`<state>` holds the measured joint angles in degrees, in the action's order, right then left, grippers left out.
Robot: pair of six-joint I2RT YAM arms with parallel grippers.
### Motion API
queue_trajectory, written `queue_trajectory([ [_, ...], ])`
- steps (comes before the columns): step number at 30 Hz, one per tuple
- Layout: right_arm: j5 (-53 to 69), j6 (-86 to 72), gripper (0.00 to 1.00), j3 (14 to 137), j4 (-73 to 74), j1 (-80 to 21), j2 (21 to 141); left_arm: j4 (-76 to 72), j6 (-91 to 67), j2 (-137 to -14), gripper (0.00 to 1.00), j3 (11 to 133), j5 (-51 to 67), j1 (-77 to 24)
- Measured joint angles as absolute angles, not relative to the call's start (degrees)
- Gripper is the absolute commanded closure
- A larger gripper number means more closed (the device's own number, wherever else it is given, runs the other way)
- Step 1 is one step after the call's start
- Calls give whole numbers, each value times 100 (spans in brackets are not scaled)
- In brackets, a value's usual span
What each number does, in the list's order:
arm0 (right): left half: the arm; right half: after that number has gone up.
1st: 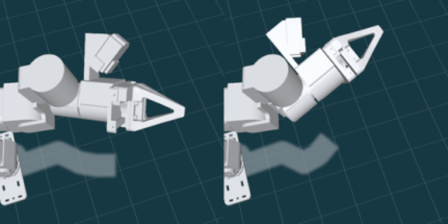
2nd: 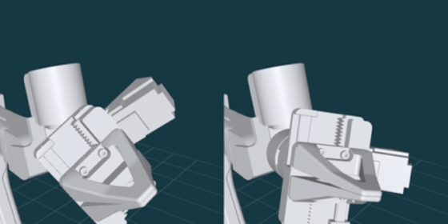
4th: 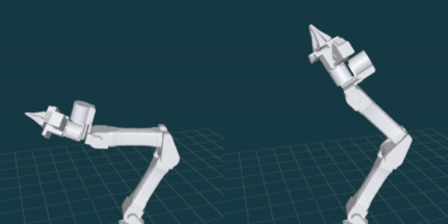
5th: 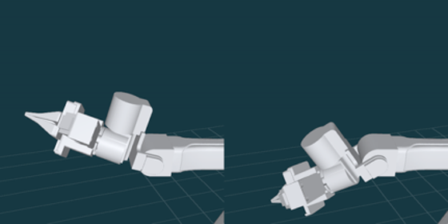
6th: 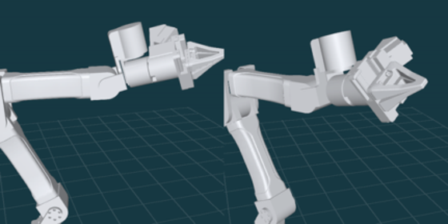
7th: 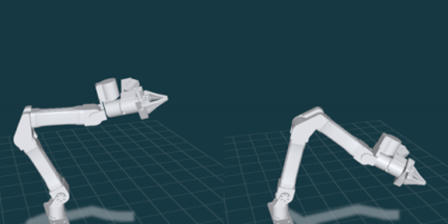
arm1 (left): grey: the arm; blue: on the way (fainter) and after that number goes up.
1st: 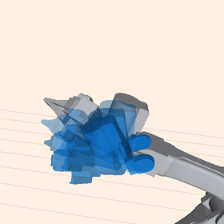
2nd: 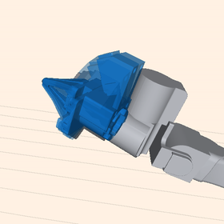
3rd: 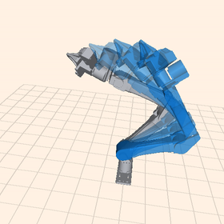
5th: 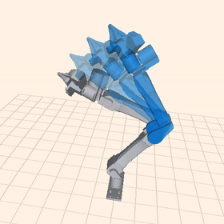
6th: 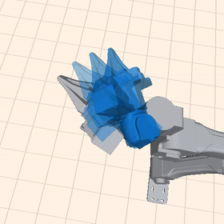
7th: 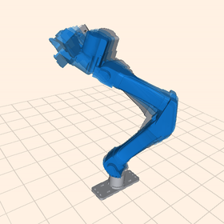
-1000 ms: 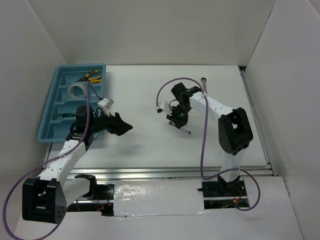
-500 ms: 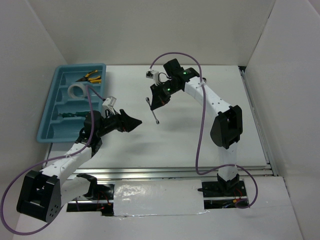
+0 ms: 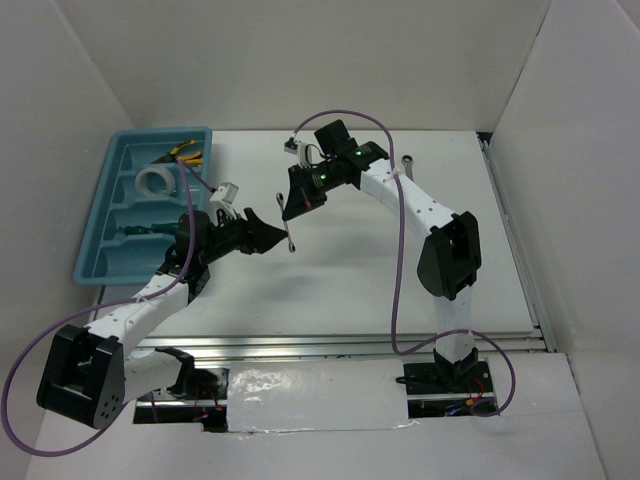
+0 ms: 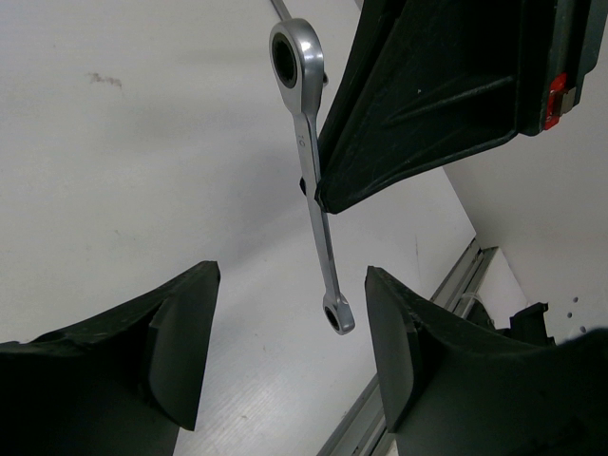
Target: Sort the tools into containers
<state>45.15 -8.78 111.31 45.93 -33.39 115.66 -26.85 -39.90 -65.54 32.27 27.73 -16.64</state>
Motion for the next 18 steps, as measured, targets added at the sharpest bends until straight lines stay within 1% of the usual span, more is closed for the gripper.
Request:
queue_trajectory([
  [5, 4388, -1028, 100, 11131, 4560, -3393, 11566, -2530, -3922, -6683, 33, 3382, 2766, -1739],
  [6, 4353, -1050, 100, 11131, 4556, -3424, 11566, -2517, -3922, -6700, 37, 3406, 2764, -1750],
  [8, 4289, -1076, 100, 11133, 4556, -3498, 11568, -2499, -3927, -6733, 40, 3444, 2762, -1769],
  [10, 4235, -1100, 100, 11155, 4552, -3592, 11577, -2473, -3924, -6755, 47, 3459, 2740, -1785],
  [13, 4086, -1103, 100, 11244, 4547, -3734, 11616, -2340, -3913, -6831, 65, 3551, 2729, -1802],
  [14, 4005, -1105, 100, 11281, 4525, -3765, 11638, -2257, -3889, -6845, 81, 3601, 2735, -1813],
  [15, 3935, -1109, 100, 11306, 4506, -3782, 11653, -2137, -3815, -6845, 93, 3647, 2703, -1824],
  [16, 3889, -1111, 93, 11321, 4510, -3785, 11653, -2025, -3798, -6847, 100, 3677, 2650, -1824],
  [17, 3846, -1133, 83, 11340, 4550, -3778, 11653, -1900, -3754, -6849, 100, 3704, 2578, -1796],
  [18, 3828, -1127, 56, 11393, 4545, -3785, 11655, -1730, -3699, -6849, 100, 3765, 2536, -1782],
])
